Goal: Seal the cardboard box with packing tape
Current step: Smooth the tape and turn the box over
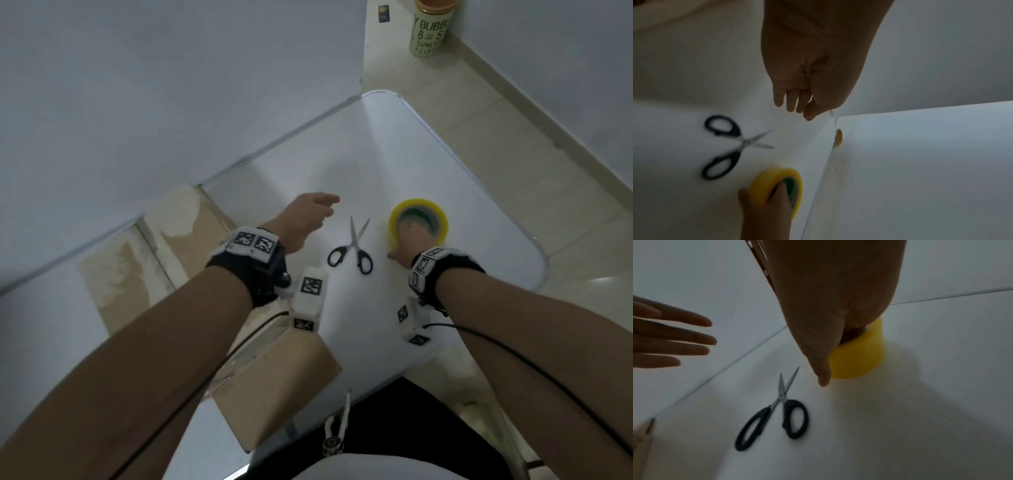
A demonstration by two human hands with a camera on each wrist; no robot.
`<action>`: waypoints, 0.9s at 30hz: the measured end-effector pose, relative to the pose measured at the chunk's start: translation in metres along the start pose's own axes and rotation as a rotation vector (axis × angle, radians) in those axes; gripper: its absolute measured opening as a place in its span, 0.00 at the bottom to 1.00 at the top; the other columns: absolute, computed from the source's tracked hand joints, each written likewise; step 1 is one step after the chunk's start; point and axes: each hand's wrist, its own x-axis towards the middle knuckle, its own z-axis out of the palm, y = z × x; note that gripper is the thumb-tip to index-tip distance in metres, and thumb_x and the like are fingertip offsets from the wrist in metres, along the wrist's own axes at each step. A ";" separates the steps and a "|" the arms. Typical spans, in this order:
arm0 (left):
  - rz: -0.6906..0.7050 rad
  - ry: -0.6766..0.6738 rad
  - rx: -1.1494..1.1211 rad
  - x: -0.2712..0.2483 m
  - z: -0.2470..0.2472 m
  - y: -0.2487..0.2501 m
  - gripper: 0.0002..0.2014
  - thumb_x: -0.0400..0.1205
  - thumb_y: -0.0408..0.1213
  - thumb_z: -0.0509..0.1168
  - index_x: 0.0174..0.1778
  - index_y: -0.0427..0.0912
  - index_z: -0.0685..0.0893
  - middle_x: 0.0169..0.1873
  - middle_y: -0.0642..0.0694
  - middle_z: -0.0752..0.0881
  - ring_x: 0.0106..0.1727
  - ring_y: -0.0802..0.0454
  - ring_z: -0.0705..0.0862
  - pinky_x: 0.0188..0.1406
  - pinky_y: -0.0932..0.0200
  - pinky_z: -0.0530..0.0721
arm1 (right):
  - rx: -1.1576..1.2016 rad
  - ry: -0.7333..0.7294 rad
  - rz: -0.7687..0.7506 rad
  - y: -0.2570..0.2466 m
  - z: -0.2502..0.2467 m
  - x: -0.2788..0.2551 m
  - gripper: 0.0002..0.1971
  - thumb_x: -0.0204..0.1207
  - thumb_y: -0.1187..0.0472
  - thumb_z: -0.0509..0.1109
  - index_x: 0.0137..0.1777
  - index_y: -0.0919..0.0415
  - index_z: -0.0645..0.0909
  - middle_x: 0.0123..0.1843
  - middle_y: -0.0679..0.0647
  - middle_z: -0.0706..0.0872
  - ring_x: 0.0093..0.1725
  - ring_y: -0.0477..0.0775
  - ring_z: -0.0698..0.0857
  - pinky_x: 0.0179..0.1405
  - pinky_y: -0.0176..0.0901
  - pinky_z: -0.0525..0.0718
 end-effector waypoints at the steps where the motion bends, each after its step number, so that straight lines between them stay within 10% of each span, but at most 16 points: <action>1: 0.016 0.013 -0.002 -0.005 -0.011 0.001 0.18 0.83 0.24 0.59 0.68 0.39 0.81 0.63 0.44 0.81 0.63 0.52 0.78 0.60 0.59 0.75 | 0.081 0.034 0.032 -0.004 -0.001 -0.003 0.28 0.76 0.58 0.71 0.72 0.68 0.66 0.71 0.66 0.72 0.69 0.65 0.74 0.67 0.53 0.74; 6: 0.144 0.146 0.138 -0.048 -0.052 -0.014 0.13 0.83 0.27 0.61 0.56 0.45 0.86 0.55 0.47 0.87 0.54 0.53 0.87 0.57 0.56 0.81 | 0.714 0.453 0.113 -0.031 -0.010 -0.025 0.18 0.72 0.69 0.66 0.62 0.69 0.73 0.63 0.65 0.76 0.58 0.61 0.76 0.61 0.51 0.74; 8: 0.188 0.181 0.241 -0.069 -0.062 -0.024 0.12 0.84 0.29 0.60 0.54 0.47 0.86 0.51 0.50 0.88 0.47 0.54 0.88 0.49 0.58 0.83 | 1.072 0.320 0.061 -0.049 -0.013 -0.040 0.13 0.74 0.70 0.66 0.58 0.67 0.78 0.56 0.64 0.83 0.47 0.55 0.80 0.52 0.49 0.81; 11: 0.221 0.206 0.450 -0.103 -0.070 -0.039 0.07 0.85 0.38 0.62 0.53 0.51 0.85 0.44 0.55 0.88 0.38 0.58 0.86 0.39 0.65 0.80 | 1.416 -0.249 -0.013 -0.081 -0.007 -0.075 0.08 0.80 0.64 0.66 0.56 0.64 0.80 0.46 0.58 0.86 0.39 0.50 0.83 0.43 0.39 0.83; 15: 0.297 0.134 0.736 -0.140 -0.071 -0.064 0.06 0.83 0.45 0.65 0.49 0.47 0.84 0.40 0.55 0.84 0.37 0.60 0.80 0.36 0.69 0.74 | 1.453 -0.606 -0.100 -0.110 0.021 -0.112 0.21 0.83 0.46 0.60 0.64 0.61 0.80 0.55 0.53 0.87 0.54 0.52 0.84 0.66 0.48 0.79; 21: 0.300 0.035 1.108 -0.170 -0.063 -0.112 0.18 0.77 0.61 0.65 0.43 0.49 0.75 0.38 0.54 0.79 0.38 0.52 0.78 0.33 0.59 0.74 | 1.627 -0.600 -0.089 -0.121 0.060 -0.136 0.14 0.78 0.45 0.67 0.46 0.55 0.82 0.44 0.49 0.80 0.53 0.50 0.79 0.66 0.45 0.76; 27: 0.423 0.097 1.010 -0.178 -0.058 -0.127 0.14 0.79 0.51 0.68 0.54 0.48 0.76 0.44 0.55 0.71 0.40 0.53 0.74 0.35 0.59 0.70 | 1.730 -0.439 -0.139 -0.128 0.062 -0.144 0.11 0.80 0.57 0.68 0.36 0.57 0.76 0.37 0.51 0.78 0.41 0.48 0.78 0.53 0.40 0.76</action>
